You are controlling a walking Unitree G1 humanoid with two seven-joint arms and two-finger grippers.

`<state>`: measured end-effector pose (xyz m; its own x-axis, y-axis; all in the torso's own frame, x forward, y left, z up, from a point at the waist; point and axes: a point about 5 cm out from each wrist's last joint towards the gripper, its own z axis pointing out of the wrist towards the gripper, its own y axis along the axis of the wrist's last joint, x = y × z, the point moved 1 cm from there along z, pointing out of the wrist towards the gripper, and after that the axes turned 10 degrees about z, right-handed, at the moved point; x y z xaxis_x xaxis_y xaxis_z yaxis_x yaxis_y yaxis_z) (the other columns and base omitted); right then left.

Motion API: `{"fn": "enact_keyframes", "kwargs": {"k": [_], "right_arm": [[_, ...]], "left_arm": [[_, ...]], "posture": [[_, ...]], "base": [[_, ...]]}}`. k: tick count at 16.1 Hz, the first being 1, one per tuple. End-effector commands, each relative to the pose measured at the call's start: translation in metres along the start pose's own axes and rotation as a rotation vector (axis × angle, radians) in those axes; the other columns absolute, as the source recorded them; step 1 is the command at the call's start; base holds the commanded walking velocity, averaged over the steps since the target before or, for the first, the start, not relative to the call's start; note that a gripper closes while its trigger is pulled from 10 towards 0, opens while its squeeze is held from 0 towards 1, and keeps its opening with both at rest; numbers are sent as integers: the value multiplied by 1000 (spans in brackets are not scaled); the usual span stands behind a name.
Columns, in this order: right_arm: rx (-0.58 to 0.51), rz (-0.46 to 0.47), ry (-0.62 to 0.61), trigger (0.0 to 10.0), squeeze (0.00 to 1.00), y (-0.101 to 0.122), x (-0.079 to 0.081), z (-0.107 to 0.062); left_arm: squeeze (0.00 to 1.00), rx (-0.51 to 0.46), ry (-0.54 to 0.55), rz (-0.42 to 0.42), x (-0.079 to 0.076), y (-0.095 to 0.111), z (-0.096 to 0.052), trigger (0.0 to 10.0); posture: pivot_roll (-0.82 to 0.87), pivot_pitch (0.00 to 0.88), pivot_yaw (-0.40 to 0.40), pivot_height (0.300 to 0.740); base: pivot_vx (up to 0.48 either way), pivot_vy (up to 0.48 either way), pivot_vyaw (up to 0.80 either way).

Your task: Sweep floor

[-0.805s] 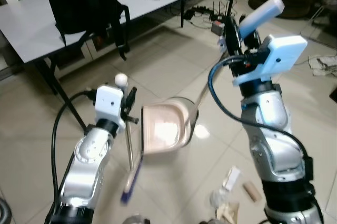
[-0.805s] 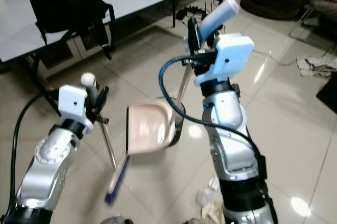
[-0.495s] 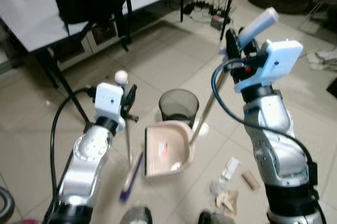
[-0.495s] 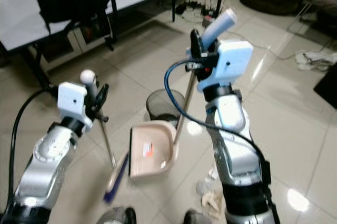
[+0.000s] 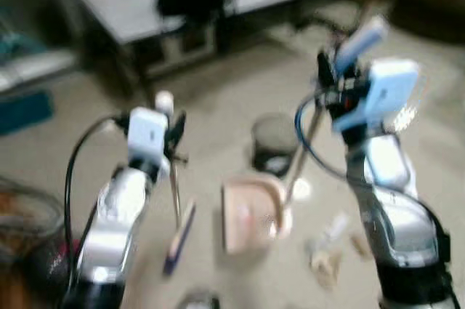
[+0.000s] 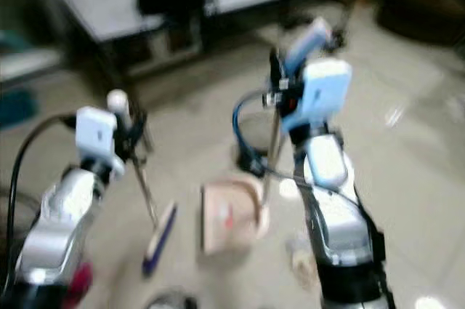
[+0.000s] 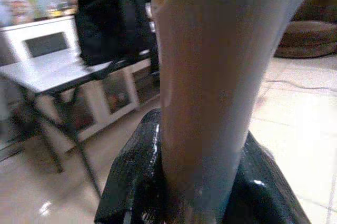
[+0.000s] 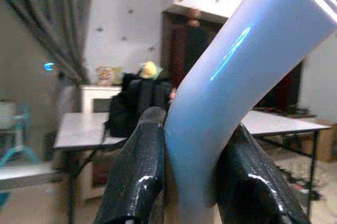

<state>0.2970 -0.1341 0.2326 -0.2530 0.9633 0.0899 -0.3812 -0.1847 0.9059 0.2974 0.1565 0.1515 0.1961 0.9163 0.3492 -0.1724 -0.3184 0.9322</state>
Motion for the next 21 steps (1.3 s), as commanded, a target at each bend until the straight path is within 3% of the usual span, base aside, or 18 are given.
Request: {"fn": "enact_keyframes", "kwargs": {"k": [1,11,15,18,19,21], "right_arm": [[-10,-25,-7,10000,0,2,-5,-2],[66,-70,-64,10000,0,-22,-19,-19],[86,-19,-136,10000,0,-30,-25,-23],[137,45,-233,10000,0,-40,-33,-27],[151,39,-216,10000,0,-42,-31,-26],[219,-87,-209,10000,0,-50,-30,-22]], "left_arm": [[0,-49,9,31,5,13,3,10000],[0,-62,12,52,12,22,8,10000],[0,-46,36,29,14,19,7,10000],[0,13,116,-26,18,8,4,10000],[0,16,130,-30,19,6,3,10000],[0,14,147,-20,19,4,2,10000]], "posture": [[0,36,59,740],[5,53,75,740],[8,57,70,740],[7,59,66,740],[6,60,65,740],[6,59,64,740]], "base": [[-289,0,756],[-275,0,762],[-125,0,761],[0,0,0],[0,0,0],[0,0,0]]}}
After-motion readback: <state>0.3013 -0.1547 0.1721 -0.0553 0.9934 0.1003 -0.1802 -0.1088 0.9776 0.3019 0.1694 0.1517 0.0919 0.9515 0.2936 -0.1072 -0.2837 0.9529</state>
